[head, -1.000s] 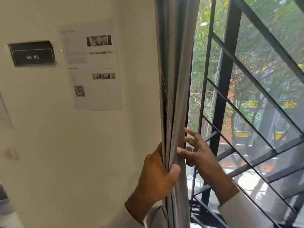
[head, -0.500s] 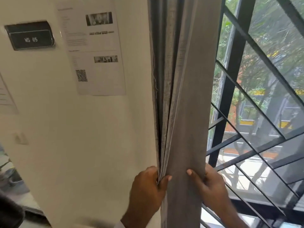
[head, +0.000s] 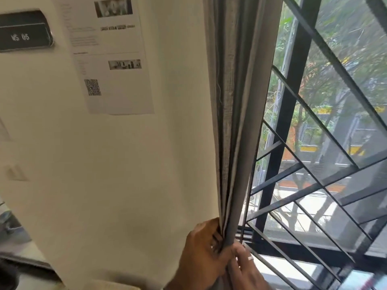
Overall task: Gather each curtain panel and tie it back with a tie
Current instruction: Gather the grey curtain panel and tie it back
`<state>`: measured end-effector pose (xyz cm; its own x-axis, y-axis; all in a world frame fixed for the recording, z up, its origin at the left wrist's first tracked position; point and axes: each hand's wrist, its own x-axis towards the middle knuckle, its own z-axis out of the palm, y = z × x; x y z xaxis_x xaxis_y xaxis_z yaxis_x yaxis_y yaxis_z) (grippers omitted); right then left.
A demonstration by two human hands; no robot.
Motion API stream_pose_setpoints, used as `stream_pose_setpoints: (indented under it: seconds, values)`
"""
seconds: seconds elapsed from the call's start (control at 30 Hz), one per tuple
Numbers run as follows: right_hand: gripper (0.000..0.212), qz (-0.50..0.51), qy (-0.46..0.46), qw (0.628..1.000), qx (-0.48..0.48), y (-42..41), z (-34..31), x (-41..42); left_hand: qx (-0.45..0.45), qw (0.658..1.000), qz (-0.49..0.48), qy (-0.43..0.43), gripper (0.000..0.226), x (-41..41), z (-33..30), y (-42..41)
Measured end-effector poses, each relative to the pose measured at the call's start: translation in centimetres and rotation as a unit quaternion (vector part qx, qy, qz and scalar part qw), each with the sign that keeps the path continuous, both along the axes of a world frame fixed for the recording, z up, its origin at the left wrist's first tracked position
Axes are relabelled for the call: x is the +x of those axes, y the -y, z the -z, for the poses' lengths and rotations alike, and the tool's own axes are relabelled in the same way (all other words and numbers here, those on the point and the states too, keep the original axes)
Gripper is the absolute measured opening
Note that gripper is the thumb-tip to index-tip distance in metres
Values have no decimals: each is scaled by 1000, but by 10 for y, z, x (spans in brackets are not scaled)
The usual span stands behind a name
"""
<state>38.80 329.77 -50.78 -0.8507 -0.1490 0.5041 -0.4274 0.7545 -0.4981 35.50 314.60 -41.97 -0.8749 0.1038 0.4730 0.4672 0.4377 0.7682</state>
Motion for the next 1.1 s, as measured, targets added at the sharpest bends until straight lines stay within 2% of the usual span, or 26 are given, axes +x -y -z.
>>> stream_pose_setpoints:
  seconds: [0.07, 0.1, 0.17, 0.2, 0.27, 0.37, 0.4, 0.43, 0.5, 0.6, 0.67, 0.73, 0.8, 0.83, 0.9, 0.97, 1.1]
  values:
    - [48, -76, 11, 997, 22, -17, 3, -6, -32, 998, -39, -32, 17, -6, 4, 4]
    - [48, -74, 8, 997, 9, -24, -1, -9, -45, 996, -56, -47, 14, -9, 6, 6]
    - [40, -45, 33, 997, -59, -30, -10, -13, -53, 994, -73, -65, 15, -15, 10, 11]
    - [37, -59, 26, 990, -124, -26, -18, -11, -49, 994, -78, -56, 18, -17, 11, 13]
    - [53, -34, 2, 971, -238, -19, -21, -20, -31, 997, -72, -21, 27, -19, 13, 15]
    - [74, -35, 38, 942, -332, -15, -31, -26, 20, 999, -35, 28, 17, -22, 10, 15]
    - [75, -29, 44, 940, -337, -16, -32, -29, 32, 998, -28, 43, 9, -23, 8, 15]
    - [73, -33, 48, 943, -329, -18, -31, -32, 40, 997, -20, 57, 11, -23, 5, 15]
    - [62, -41, 20, 967, -249, -19, -31, -33, 50, 995, -8, 86, 22, -26, 6, 17]
    - [39, -37, -45, 985, -162, -12, -30, -27, 68, 993, -13, 93, 20, -25, 5, 14]
    - [26, -25, -40, 983, -176, -9, -23, -27, 83, 991, -44, 91, 30, -23, 5, 10]
    - [21, -19, 24, 965, -260, -6, -21, -27, 107, 985, -55, 128, 31, -25, 7, 11]
    - [36, -49, 106, 935, -335, -10, -23, -31, 107, 978, -19, 176, 28, -30, 5, 15]
    - [44, -69, 139, 926, -345, -14, -25, -31, 100, 975, 2, 198, 31, -31, 3, 17]
    - [47, -84, 172, 931, -311, -18, -31, -32, 98, 967, 24, 233, 46, -33, 3, 21]
    - [49, -46, 144, 955, -255, -17, -32, -34, 113, 961, 36, 250, 56, -35, 3, 21]
    - [56, -6, 32, 984, -177, -10, -28, -33, 102, 967, 37, 229, 50, -36, 3, 22]
